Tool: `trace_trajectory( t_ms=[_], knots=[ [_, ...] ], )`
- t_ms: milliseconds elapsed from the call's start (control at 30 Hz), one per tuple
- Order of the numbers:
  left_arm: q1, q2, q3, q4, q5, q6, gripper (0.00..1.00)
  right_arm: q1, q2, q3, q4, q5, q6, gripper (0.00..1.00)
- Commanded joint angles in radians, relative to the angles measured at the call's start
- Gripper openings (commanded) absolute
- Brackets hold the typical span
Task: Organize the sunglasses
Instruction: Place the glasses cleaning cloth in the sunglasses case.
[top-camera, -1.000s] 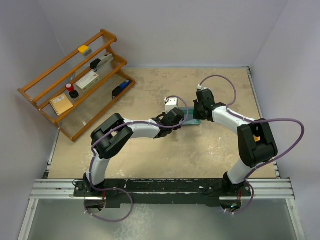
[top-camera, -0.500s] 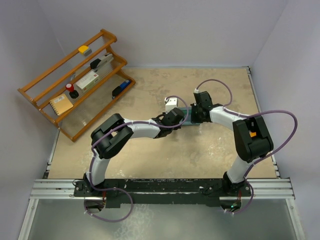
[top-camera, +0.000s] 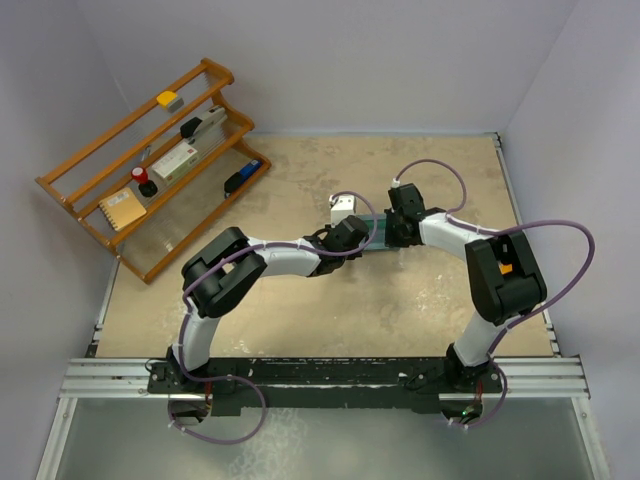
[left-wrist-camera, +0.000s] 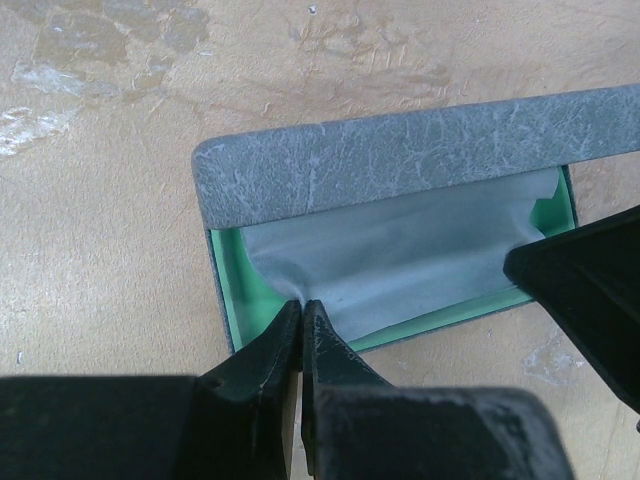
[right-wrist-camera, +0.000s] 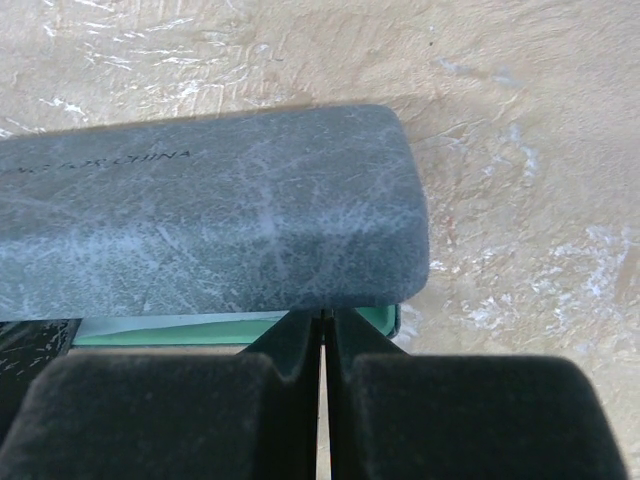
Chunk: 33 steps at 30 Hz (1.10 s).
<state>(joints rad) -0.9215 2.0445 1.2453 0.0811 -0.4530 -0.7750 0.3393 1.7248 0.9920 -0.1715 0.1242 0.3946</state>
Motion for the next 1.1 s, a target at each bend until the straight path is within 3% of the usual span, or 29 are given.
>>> trace_trajectory(
  t_ms=[0,200,533,867,1067],
  knots=[
    [-0.004,0.001,0.011,-0.006,-0.001,-0.004,0.0,-0.005,-0.004,0.023,-0.036,0.065,0.013,0.0],
    [-0.004,-0.005,0.009,-0.009,-0.004,-0.001,0.0,-0.005,0.008,0.021,-0.025,0.048,0.012,0.0],
    [-0.004,-0.069,0.026,-0.058,-0.07,0.038,0.25,-0.005,0.012,0.019,-0.02,0.04,0.015,0.0],
    [-0.004,-0.086,0.071,-0.078,-0.084,0.064,0.26,-0.006,0.008,0.016,-0.017,0.04,0.013,0.0],
    [-0.003,-0.056,0.081,-0.015,-0.036,0.058,0.14,-0.005,0.01,0.016,-0.014,0.032,0.015,0.0]
  ],
)
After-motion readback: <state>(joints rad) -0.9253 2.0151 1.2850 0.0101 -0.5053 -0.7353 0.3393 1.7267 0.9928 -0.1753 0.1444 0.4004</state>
